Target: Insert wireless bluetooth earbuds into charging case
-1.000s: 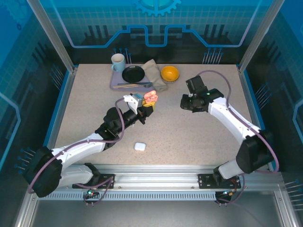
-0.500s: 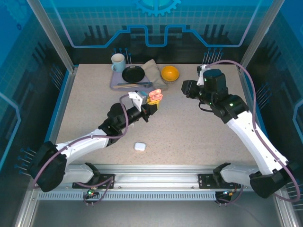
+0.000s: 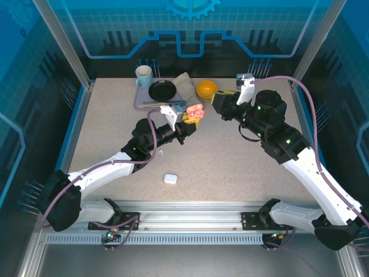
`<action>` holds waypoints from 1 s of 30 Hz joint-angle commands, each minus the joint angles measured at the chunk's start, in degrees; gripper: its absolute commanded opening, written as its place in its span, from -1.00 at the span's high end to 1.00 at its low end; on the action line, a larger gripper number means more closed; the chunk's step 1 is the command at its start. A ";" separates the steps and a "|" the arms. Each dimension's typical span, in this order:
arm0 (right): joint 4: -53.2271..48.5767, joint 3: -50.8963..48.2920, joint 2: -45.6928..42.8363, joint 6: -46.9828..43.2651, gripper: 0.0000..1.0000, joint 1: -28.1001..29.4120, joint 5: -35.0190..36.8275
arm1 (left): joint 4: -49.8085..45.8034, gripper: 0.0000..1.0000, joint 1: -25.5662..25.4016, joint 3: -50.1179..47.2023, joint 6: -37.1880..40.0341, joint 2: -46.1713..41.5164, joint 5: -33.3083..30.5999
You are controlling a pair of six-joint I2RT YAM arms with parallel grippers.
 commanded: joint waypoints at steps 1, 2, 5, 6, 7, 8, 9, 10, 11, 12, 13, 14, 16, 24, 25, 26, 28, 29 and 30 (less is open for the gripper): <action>7.24 -1.82 -0.98 -4.38 0.47 1.43 -1.74 | -0.74 1.00 0.49 3.31 0.42 0.14 2.85; 7.57 -1.99 -0.98 -4.96 0.47 1.68 -1.78 | -1.11 1.00 0.52 3.72 0.50 0.13 3.12; 8.49 -2.42 -0.65 -6.60 0.47 2.08 -2.01 | -2.24 1.00 0.50 5.06 0.54 0.21 4.18; 8.83 -2.55 -0.54 -6.95 0.47 2.09 -2.24 | -2.30 1.00 0.50 5.34 0.41 0.31 4.57; 8.91 -2.64 -0.33 -7.38 0.48 2.20 -2.37 | -2.32 1.00 0.45 5.61 0.41 0.47 4.81; 9.02 -2.64 -0.20 -7.76 0.48 2.35 -2.49 | -2.26 1.00 0.47 5.79 0.44 0.60 4.92; 9.20 -2.73 -0.11 -8.06 0.48 2.52 -2.70 | -2.29 1.00 0.47 6.02 0.45 0.75 5.11; 9.18 -2.81 0.06 -8.45 0.48 2.55 -2.71 | -2.21 1.00 0.46 6.20 0.32 0.97 5.21; 9.07 -2.81 0.22 -8.81 0.48 2.70 -2.71 | -2.11 1.00 0.51 6.33 0.21 1.17 5.29; 8.95 -2.86 0.40 -9.15 0.48 2.78 -2.91 | -1.96 1.00 0.46 6.52 0.12 1.40 5.36; 8.98 -2.99 0.45 -9.52 0.48 2.85 -2.98 | -1.85 1.00 0.47 6.67 -0.07 1.61 5.47; 8.96 -3.07 0.59 -9.79 0.48 2.89 -3.01 | -1.70 1.00 0.53 6.73 -0.25 1.78 5.44; 8.57 -3.25 0.82 -10.25 0.49 2.92 -2.89 | -1.16 1.00 0.53 6.85 -0.45 2.12 5.46; 8.10 -5.31 0.89 -10.79 0.50 3.06 -2.46 | -1.13 1.00 0.46 7.26 -0.56 2.71 5.14; 8.00 -5.57 0.87 -10.79 0.50 3.05 -2.37 | -1.14 1.00 0.46 7.22 -0.57 2.69 5.13; 8.02 -5.83 0.80 -10.79 0.50 3.03 -2.26 | -1.08 1.00 0.47 7.31 -0.58 2.69 5.13; 7.92 -6.28 0.69 -10.79 0.50 3.06 -2.07 | -1.19 1.00 0.45 7.31 -0.45 2.70 5.05; 7.84 -6.48 0.69 -10.79 0.50 2.97 -2.01 | -1.14 1.00 0.47 7.33 -0.49 2.60 4.97; 7.84 -6.64 0.69 -10.79 0.50 3.03 -1.86 | -1.21 1.00 0.47 7.34 -0.48 2.60 4.97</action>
